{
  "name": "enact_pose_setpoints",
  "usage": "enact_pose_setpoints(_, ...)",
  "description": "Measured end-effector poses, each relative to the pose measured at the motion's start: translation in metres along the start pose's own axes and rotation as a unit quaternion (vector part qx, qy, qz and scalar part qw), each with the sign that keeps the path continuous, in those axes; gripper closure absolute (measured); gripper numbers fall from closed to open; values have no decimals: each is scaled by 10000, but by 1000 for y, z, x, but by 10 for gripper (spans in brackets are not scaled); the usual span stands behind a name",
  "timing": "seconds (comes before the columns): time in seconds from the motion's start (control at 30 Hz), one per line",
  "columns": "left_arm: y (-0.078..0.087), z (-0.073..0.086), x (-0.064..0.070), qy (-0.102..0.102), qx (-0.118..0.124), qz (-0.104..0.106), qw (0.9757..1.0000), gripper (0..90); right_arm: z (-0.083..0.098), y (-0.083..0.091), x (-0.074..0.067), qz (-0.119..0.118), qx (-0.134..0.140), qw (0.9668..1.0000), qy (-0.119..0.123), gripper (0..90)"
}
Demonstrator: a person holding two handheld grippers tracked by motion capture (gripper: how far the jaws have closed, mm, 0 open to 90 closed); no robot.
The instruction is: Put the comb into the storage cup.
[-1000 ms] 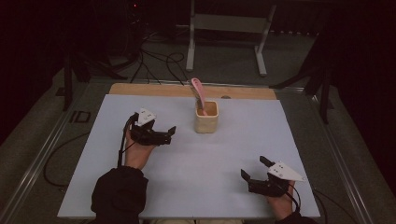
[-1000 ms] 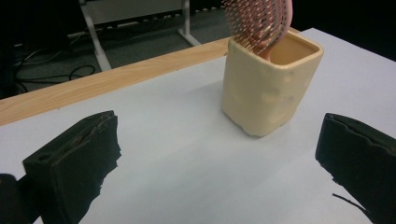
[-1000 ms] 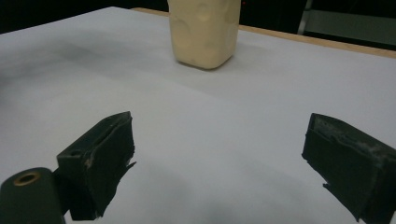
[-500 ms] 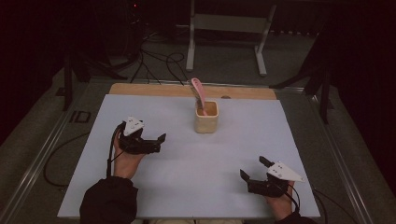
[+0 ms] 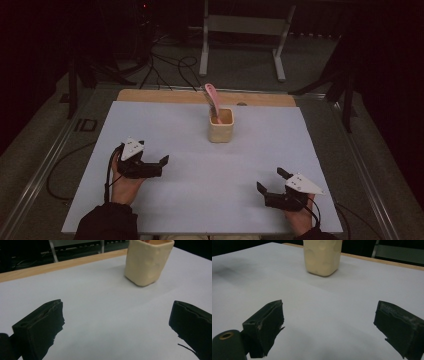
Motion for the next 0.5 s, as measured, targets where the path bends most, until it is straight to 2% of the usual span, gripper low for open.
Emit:
enact_pose_setpoints(0.1,8,5,-2,-19,74,-125,9999,1,0,0,1,11,5,10000,3,87)
enact_pose_setpoints(0.2,16,13,-4,33,65,-132,9999,1,0,0,2,30,8,10000,3,87)
enact_pose_setpoints(0.4,29,32,-6,-32,-59,-188,9998,0,1,0,1,36,-1,10000,2,87)
enact_pose_setpoints(0.5,36,38,-7,18,-38,-184,9998,1,0,0,1,33,3,10000,-2,87)
Point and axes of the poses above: each handheld gripper's, and its own axes: y roughly backward along the jaws, z roughly out of its underside, x roughly to its right, the point moved 10 cm from there along -y, roughly forward along the jaws, and after that the axes turned 10 degrees about x, right-handed, at the moved point
